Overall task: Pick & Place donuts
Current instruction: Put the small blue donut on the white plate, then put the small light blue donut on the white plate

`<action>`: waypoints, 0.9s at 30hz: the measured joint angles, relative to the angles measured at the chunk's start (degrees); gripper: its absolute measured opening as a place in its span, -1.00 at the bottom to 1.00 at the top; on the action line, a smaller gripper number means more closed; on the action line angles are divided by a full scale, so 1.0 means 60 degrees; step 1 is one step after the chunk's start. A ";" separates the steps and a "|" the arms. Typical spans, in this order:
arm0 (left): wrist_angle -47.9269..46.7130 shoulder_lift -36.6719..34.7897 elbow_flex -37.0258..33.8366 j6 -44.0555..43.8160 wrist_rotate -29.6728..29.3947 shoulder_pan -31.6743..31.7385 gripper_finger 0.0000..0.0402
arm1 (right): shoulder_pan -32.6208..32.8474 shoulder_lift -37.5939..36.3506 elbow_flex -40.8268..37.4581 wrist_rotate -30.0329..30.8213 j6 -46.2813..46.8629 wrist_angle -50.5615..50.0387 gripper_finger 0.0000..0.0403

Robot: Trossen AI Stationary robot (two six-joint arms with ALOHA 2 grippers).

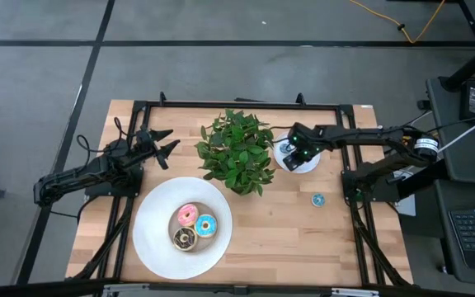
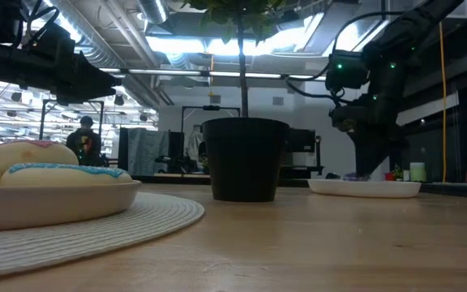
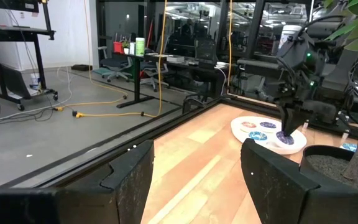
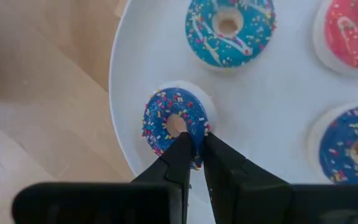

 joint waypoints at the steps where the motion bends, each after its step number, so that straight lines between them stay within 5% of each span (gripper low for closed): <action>1: -0.0002 0.0001 0.0000 0.0001 0.0002 0.0000 0.16 | 0.0002 0.0000 -0.0052 -0.0002 -0.0001 0.0112 -0.78; 8: 0.0000 -0.0002 0.0000 0.0001 0.0000 -0.0001 0.16 | 0.0002 0.0004 -0.0089 -0.0005 -0.0241 0.0281 -0.73; 19: 0.0000 0.0000 0.0000 0.0000 0.0002 0.0000 0.16 | 0.0002 0.0007 -0.0039 0.0241 -0.0259 0.0146 -0.18; 27: -0.0001 -0.0001 0.0001 0.0000 0.0001 0.0000 0.16 | -0.0078 -0.0095 0.0555 0.0888 -0.0242 -0.0504 0.00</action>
